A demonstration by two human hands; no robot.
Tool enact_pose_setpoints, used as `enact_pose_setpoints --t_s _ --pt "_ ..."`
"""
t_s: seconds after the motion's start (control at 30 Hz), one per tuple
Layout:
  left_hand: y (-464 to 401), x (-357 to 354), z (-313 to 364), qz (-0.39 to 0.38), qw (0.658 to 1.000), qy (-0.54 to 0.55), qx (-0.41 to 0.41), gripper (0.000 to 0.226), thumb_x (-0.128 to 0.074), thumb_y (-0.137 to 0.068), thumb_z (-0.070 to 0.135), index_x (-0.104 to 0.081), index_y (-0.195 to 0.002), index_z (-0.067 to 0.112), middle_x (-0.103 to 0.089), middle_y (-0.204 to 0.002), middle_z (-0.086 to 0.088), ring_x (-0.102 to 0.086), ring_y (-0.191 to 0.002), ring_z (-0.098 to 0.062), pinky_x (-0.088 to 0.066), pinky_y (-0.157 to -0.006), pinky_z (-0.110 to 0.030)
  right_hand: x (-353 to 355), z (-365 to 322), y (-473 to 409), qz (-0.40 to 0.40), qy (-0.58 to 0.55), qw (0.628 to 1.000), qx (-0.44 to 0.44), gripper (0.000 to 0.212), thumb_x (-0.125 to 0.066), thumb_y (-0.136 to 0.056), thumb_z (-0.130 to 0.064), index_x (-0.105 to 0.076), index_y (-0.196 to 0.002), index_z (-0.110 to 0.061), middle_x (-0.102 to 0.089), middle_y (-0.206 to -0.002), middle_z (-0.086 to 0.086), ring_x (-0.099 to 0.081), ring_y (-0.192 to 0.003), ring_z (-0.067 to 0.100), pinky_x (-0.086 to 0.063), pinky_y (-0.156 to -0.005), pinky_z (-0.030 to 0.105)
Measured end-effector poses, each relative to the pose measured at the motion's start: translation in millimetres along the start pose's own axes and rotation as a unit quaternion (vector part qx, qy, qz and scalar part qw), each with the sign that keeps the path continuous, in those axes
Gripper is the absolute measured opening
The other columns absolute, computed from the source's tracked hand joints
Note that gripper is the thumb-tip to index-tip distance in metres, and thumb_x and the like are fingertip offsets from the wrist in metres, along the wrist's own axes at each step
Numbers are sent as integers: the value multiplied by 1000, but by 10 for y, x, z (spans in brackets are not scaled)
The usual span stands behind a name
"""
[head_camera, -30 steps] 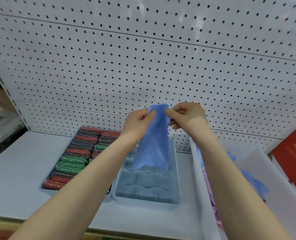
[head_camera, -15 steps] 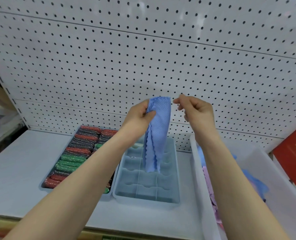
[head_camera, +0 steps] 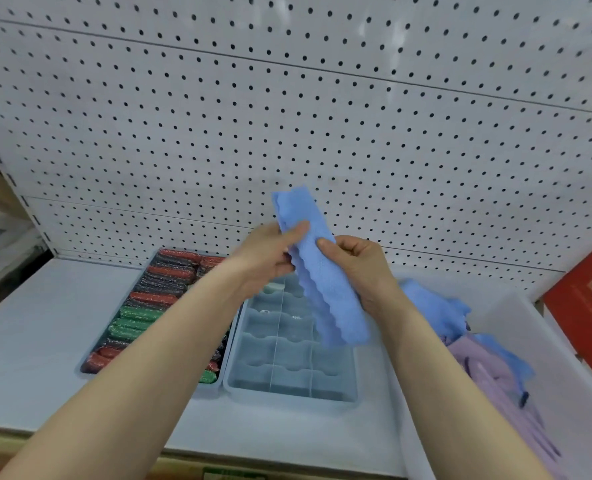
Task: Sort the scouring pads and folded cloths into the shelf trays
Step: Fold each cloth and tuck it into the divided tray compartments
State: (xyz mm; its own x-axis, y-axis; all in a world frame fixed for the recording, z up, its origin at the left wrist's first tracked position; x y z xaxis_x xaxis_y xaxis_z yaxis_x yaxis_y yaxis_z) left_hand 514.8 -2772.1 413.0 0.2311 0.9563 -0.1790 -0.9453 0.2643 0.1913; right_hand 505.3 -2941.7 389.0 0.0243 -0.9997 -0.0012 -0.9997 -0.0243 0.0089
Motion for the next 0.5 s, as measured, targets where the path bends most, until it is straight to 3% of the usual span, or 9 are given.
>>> enact_pose_setpoints --t_s 0.1,0.2,0.27,0.33,0.4,0.5 --pt "57 -40 -307 4 998 -53 28 19 -67 -90 10 -67 -109 6 -73 -106 -15 -72 -93 -25 -60 -76 -30 11 88 -5 33 49 998 -15 30 -71 -89 -24 -67 -82 4 -64 -73 12 -56 -64 18 -44 -60 29" --pt "51 -28 -374 49 998 -39 -7 17 -66 -89 1 -68 -102 11 -74 -100 -10 -71 -81 -19 -59 -66 -26 52 114 22 -13 53 997 -48 13 -66 -92 -15 -71 -99 -5 -74 -85 9 -68 -71 18 -51 -60 26" --pt "38 -14 -319 61 995 -46 -58 21 -66 -88 -2 -69 -103 12 -73 -96 -8 -69 -77 -17 -60 -66 -29 89 50 48 -46 14 998 -38 18 -62 -93 -3 -72 -106 -9 -76 -86 6 -71 -72 16 -53 -58 22" --pt "56 -21 -221 69 988 -67 -124 21 -66 -84 -7 -73 -94 11 -72 -93 -9 -67 -76 -18 -60 -72 -34 121 -43 50 -58 -18 998 -4 19 -58 -91 5 -72 -100 -4 -75 -83 6 -71 -71 17 -54 -59 24" --pt "78 -41 -124 73 979 -74 -173 37 -59 -81 -17 -75 -73 16 -71 -85 -2 -66 -74 -18 -59 -66 -30 142 -128 43 -60 -10 998 19 18 -56 -89 10 -71 -87 0 -72 -85 12 -67 -70 20 -53 -60 27" --pt "84 -56 -41 66 968 -88 -224 53 -54 -79 -22 -73 -58 22 -67 -80 11 -65 -72 -10 -53 -62 -20 143 -179 44 -52 -8 998 33 53 -41 -86 18 -67 -57 -17 -62 -91 19 -54 -61 18 -41 -51 22"
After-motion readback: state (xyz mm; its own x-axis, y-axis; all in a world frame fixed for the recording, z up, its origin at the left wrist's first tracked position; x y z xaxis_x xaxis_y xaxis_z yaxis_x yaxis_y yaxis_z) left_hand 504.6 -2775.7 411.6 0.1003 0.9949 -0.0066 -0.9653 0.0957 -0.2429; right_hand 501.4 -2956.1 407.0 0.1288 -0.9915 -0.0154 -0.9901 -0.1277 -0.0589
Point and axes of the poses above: each hand's wrist, its own y-axis away from the middle knuckle, its own x-axis out of the back of the hand, z = x × y, the point moved 2 cm from there along -y, towards the middle knuckle
